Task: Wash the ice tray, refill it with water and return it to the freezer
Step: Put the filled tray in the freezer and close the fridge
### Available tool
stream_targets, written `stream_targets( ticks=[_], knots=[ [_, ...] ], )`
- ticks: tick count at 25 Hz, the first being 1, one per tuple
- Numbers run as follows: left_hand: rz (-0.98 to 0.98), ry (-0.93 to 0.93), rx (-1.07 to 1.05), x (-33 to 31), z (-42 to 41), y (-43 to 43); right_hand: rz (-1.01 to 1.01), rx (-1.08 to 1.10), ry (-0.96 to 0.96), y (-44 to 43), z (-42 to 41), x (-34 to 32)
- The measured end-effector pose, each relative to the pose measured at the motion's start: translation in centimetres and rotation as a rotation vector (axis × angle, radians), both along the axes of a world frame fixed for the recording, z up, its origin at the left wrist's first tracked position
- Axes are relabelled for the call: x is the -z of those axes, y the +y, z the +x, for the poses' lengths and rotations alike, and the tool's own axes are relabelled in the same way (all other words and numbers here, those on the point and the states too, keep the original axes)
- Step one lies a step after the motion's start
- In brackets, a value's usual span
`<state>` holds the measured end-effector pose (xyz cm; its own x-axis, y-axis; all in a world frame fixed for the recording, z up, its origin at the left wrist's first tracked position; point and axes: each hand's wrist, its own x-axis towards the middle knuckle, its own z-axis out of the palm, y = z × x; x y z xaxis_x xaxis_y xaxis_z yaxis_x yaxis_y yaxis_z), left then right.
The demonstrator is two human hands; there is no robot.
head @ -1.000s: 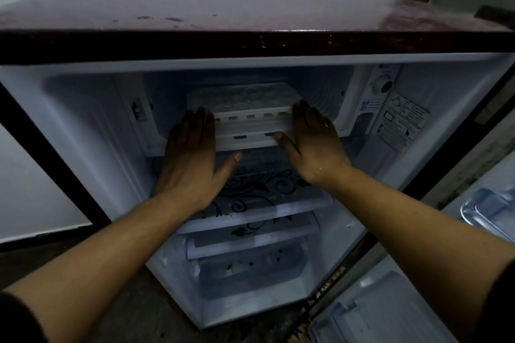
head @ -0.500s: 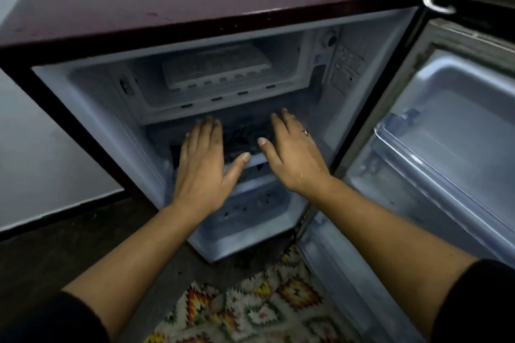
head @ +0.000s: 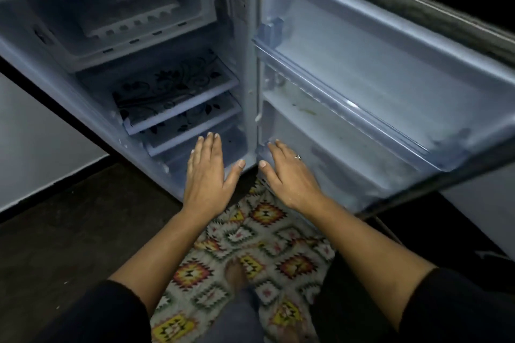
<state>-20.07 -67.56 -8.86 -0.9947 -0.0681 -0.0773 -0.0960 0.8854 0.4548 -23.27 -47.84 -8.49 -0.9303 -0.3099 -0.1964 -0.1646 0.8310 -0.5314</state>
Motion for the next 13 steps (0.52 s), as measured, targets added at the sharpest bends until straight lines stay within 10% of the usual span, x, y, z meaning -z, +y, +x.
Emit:
stream_targets(
  ticks=[13],
  knots=[
    [0.089, 0.163, 0.234, -8.0, 7.9, 19.2, -0.071, 0.352, 0.005, 26.4, 15.9, -3.5]
  ],
)
